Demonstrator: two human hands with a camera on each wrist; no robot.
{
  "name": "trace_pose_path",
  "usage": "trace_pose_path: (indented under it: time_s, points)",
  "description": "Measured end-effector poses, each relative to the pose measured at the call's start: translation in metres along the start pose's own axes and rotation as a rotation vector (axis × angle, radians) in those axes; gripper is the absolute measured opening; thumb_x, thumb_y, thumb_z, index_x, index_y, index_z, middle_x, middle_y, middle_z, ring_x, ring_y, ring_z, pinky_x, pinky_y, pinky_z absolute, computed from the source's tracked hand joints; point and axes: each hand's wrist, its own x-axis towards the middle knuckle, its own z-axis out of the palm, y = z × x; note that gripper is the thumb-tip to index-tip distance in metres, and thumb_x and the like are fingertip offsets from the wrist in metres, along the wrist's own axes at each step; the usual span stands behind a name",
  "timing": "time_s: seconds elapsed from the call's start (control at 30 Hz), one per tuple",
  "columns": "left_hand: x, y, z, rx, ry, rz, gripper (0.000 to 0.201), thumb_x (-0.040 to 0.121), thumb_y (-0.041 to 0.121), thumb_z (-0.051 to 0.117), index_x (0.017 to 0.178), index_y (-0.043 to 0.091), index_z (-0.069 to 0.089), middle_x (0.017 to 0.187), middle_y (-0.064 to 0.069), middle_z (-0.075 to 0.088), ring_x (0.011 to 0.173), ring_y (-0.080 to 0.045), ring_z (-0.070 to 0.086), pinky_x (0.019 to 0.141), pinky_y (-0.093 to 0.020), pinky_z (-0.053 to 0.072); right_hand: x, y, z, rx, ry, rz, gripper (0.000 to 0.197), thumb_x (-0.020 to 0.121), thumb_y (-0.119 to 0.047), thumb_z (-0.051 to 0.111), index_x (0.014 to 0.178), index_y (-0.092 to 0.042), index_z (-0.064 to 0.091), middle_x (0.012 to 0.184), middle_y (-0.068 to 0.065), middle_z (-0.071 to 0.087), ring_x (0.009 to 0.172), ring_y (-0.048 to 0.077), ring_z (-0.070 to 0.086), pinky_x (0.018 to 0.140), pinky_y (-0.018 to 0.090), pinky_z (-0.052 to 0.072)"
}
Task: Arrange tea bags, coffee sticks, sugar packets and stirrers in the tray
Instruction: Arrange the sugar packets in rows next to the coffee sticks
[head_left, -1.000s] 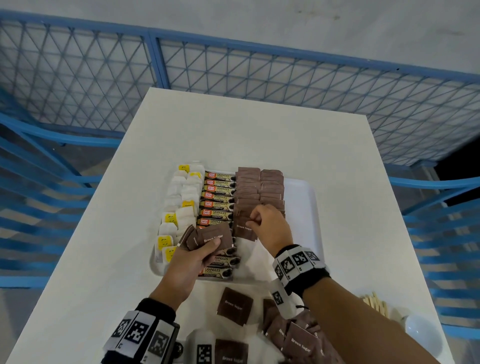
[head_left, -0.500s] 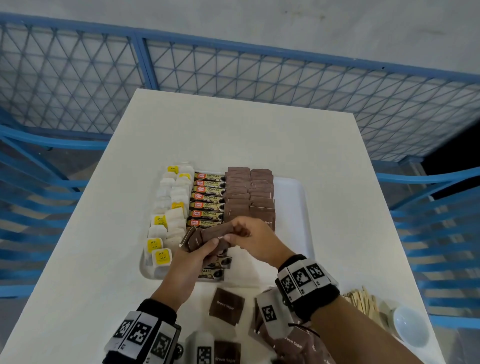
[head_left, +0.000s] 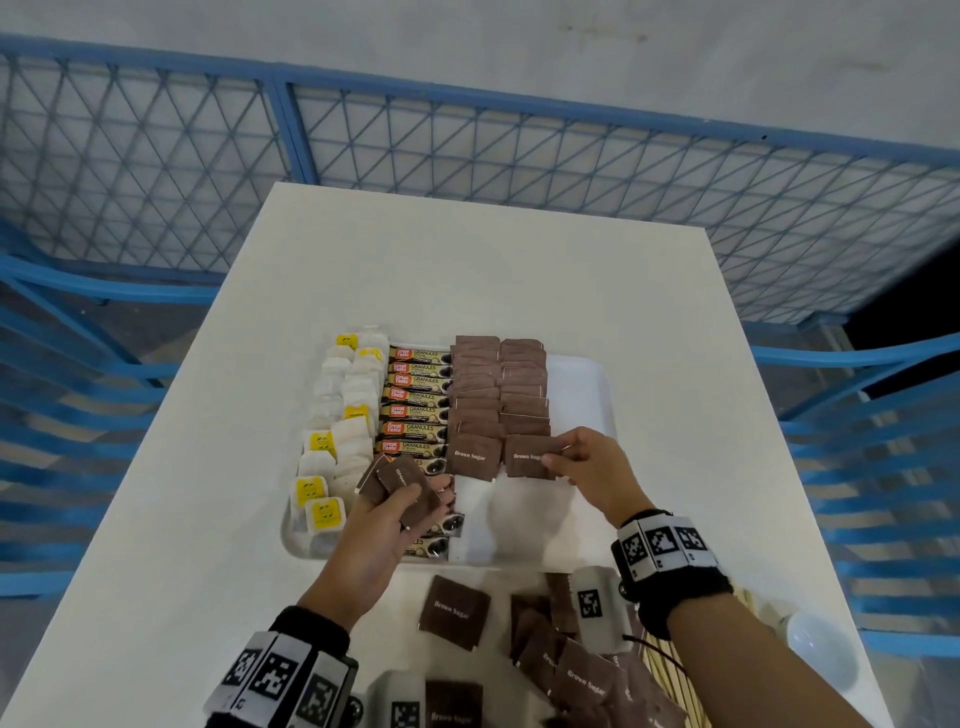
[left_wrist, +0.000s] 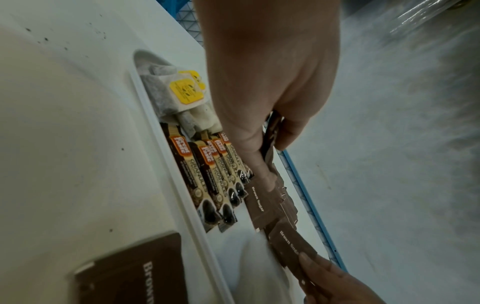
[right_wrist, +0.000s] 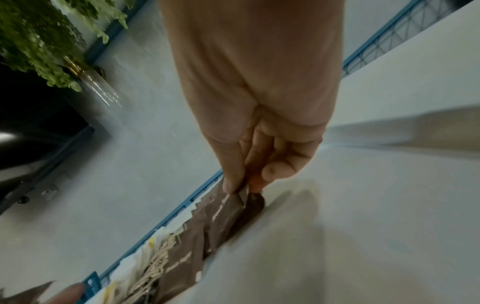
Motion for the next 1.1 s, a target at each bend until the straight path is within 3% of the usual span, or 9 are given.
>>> trace_pose_path:
  time_s: [0.1,0.27,0.43,0.53,0.6,0.7,0.83,0.97,1.1]
  points:
    - [-0.001,0.000,-0.002,0.025,0.002,0.010,0.027,0.096,-0.003,0.039,0.117,0.008,0.052,0.103,-0.017,0.069,0.089,-0.026,0.070,0.080,-0.033,0.057,0.003,0.003,0.001,-0.042,0.050,0.010,0.013,0.079,-0.008,0.071,0.082,-0.015,0.060,0.070,0.001,0.064,0.065,0.011,0.059,0.058,0.018,0.046]
    - [-0.004,0.000,-0.002,0.074,-0.015,0.027,0.029,0.094,-0.006,0.042,0.109,0.014,0.056,0.103,-0.012,0.069,0.102,-0.023,0.064,0.088,-0.039,0.053,0.009,0.008,0.011,-0.031,0.103,0.040,0.013,0.076,-0.009,0.073,0.081,-0.012,0.062,0.077,0.006,0.068,0.076,0.020,0.067,0.079,0.040,0.057]
    - [-0.004,0.000,0.001,0.150,-0.026,0.041,0.033,0.088,-0.011,0.050,0.105,0.015,0.060,0.098,-0.009,0.071,0.094,-0.027,0.067,0.084,-0.040,0.055,0.008,0.004,0.017,-0.118,0.151,-0.012,0.018,0.077,-0.011,0.073,0.089,-0.006,0.060,0.078,0.005,0.064,0.069,0.015,0.061,0.058,0.010,0.047]
    - [-0.005,0.000,0.002,0.205,-0.019,0.050,0.033,0.085,-0.010,0.055,0.105,0.015,0.061,0.106,-0.013,0.068,0.098,-0.032,0.064,0.087,-0.044,0.053,0.005,0.002,0.022,-0.252,0.205,-0.119,0.033,0.077,-0.015,0.073,0.103,-0.010,0.055,0.096,0.004,0.052,0.084,0.017,0.053,0.072,0.020,0.044]
    - [-0.004,-0.002,0.004,0.231,-0.012,0.049,0.031,0.084,-0.010,0.057,0.101,0.016,0.062,0.103,-0.012,0.068,0.095,-0.030,0.065,0.079,-0.038,0.057,-0.002,-0.004,0.029,-0.303,0.240,-0.286,0.036,0.080,-0.018,0.070,0.110,-0.011,0.054,0.102,0.003,0.047,0.092,0.016,0.050,0.081,0.021,0.043]
    - [-0.005,-0.002,0.006,0.224,-0.008,0.059,0.029,0.083,-0.010,0.059,0.098,0.014,0.063,0.096,-0.009,0.070,0.088,-0.027,0.066,0.068,-0.029,0.059,-0.023,-0.028,0.037,-0.220,0.072,-0.419,0.021,0.088,-0.026,0.062,0.105,-0.013,0.059,0.098,0.000,0.056,0.086,0.010,0.054,0.075,0.008,0.040]
    - [-0.007,-0.001,0.008,0.309,-0.046,0.125,0.024,0.078,-0.002,0.066,0.096,0.014,0.068,0.091,-0.006,0.074,0.088,-0.023,0.069,0.077,-0.033,0.058,-0.048,-0.044,0.049,-0.184,-0.360,-0.352,0.026,0.085,-0.036,0.064,0.104,-0.018,0.062,0.094,-0.006,0.065,0.084,0.009,0.060,0.068,0.010,0.044]
    - [-0.004,-0.005,0.008,0.380,0.020,0.138,0.016,0.087,0.010,0.062,0.097,0.020,0.068,0.097,-0.008,0.072,0.095,-0.025,0.067,0.086,-0.040,0.053,-0.051,-0.034,0.059,-0.070,-0.328,-0.338,0.018,0.083,-0.028,0.069,0.099,-0.022,0.063,0.090,-0.008,0.067,0.078,0.007,0.061,0.070,0.018,0.049]
    - [-0.001,-0.006,0.009,0.208,0.077,-0.002,0.014,0.093,0.016,0.052,0.101,0.016,0.063,0.093,-0.009,0.072,0.090,-0.025,0.066,0.087,-0.041,0.050,-0.046,-0.032,0.055,0.048,-0.336,-0.223,0.009,0.086,-0.011,0.064,0.087,-0.016,0.057,0.083,-0.002,0.067,0.073,0.013,0.065,0.063,0.023,0.054]
